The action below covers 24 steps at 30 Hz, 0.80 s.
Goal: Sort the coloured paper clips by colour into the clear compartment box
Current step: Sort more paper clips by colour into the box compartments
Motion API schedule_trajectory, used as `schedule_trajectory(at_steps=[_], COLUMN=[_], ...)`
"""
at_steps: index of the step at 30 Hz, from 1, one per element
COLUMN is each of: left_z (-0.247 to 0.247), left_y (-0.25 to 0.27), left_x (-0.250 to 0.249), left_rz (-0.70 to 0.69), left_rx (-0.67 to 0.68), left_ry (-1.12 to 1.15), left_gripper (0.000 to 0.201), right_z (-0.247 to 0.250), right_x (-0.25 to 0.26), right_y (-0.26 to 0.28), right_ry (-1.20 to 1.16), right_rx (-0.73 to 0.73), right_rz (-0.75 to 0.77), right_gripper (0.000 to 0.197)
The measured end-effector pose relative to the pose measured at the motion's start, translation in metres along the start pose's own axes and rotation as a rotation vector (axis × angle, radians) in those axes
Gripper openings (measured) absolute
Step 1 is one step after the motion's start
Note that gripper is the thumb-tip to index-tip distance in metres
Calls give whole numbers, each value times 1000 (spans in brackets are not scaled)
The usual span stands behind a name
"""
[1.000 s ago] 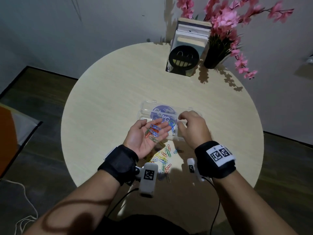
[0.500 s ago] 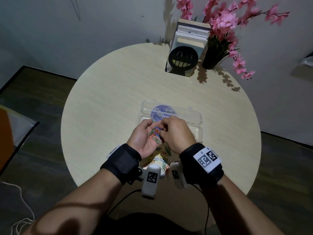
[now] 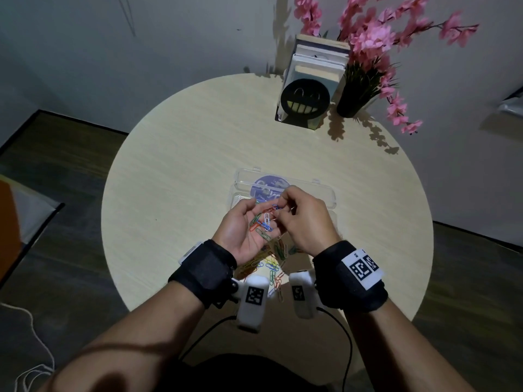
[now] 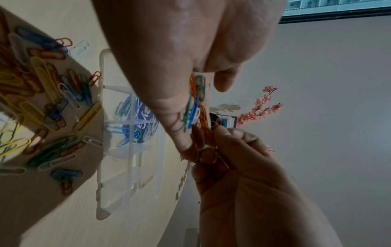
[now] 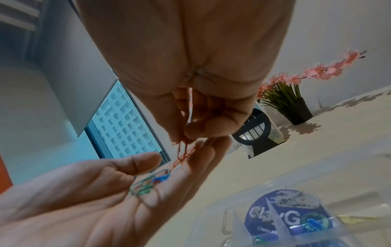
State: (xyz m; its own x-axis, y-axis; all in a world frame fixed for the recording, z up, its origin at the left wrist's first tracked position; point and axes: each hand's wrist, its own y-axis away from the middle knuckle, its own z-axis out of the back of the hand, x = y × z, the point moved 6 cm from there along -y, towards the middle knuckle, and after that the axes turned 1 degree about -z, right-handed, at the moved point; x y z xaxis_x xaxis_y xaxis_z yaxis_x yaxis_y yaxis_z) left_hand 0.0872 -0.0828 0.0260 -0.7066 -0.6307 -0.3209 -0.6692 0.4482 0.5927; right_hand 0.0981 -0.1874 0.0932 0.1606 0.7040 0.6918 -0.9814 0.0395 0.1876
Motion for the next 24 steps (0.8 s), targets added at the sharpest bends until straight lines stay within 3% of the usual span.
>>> schedule_trajectory(at_steps=[6, 13, 17, 20, 24], left_z=[-2, 3, 3, 8, 12], left_y=[1, 2, 1, -1, -2], left_x=[2, 0, 1, 1, 2], left_rz=[0, -9, -13, -15, -25], left_rx=[15, -28, -35, -84, -105], left_ry=[-6, -33, -14, -66, -95], left_gripper=[55, 46, 49, 51, 52], right_z=[-4, 11, -3, -24, -28], right_x=[-2, -1, 18, 18, 17], right_y=[1, 5, 19, 24, 22], right_ry=[2, -145, 94, 344, 420], right_rx=[-16, -129, 5, 120, 129], right_rz=[13, 25, 166, 146, 97], right_gripper=[6, 4, 16, 17, 19])
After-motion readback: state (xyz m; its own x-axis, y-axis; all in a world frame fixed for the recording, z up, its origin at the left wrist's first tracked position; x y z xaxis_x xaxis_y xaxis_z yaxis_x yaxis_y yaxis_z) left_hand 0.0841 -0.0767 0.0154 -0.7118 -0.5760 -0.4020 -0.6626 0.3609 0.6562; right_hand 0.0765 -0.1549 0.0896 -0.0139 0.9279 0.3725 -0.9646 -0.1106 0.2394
